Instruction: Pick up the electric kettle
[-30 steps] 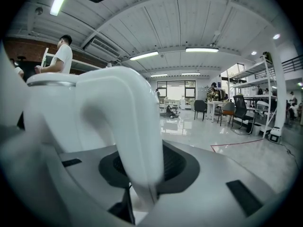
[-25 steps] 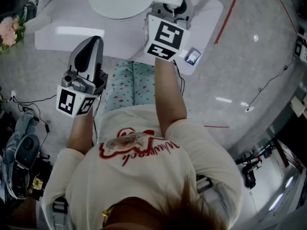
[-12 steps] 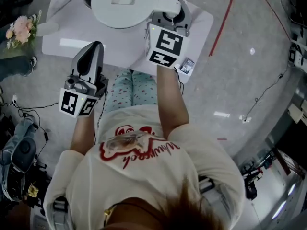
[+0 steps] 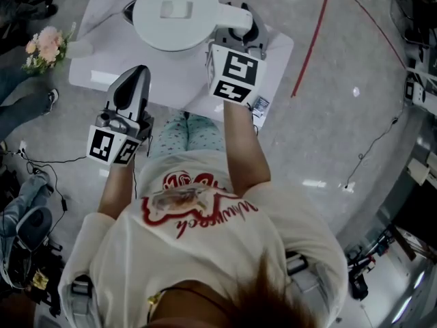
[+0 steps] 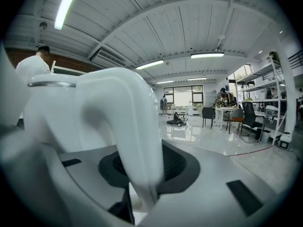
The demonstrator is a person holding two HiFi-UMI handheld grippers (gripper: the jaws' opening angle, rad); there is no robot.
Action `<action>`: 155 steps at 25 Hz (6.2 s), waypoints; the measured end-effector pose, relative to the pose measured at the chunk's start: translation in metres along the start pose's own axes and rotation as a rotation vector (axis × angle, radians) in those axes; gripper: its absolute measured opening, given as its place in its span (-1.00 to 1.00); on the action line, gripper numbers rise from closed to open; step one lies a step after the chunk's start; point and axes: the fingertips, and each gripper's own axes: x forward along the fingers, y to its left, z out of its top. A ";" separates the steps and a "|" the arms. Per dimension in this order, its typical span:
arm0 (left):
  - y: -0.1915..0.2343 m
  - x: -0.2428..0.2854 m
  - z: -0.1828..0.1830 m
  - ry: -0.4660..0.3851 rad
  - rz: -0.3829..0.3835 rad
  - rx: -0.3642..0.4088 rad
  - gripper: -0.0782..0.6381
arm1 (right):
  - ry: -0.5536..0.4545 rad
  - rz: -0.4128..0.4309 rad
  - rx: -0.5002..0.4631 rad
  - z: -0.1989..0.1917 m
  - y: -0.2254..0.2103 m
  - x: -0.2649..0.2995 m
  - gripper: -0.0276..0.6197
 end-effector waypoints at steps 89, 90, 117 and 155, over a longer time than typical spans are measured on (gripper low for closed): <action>-0.117 -0.313 0.053 -0.122 -0.341 0.134 -0.75 | -0.163 -0.168 0.075 0.031 0.134 -0.370 -0.55; -0.121 -0.315 0.054 -0.122 -0.345 0.136 -0.75 | -0.167 -0.169 0.071 0.032 0.133 -0.374 -0.55; -0.169 -0.359 0.030 -0.104 -0.353 0.126 -0.75 | -0.205 -0.163 0.106 0.021 0.127 -0.456 -0.55; -0.288 -0.494 0.003 -0.101 -0.378 0.130 -0.75 | -0.217 -0.185 0.019 0.007 0.125 -0.647 -0.57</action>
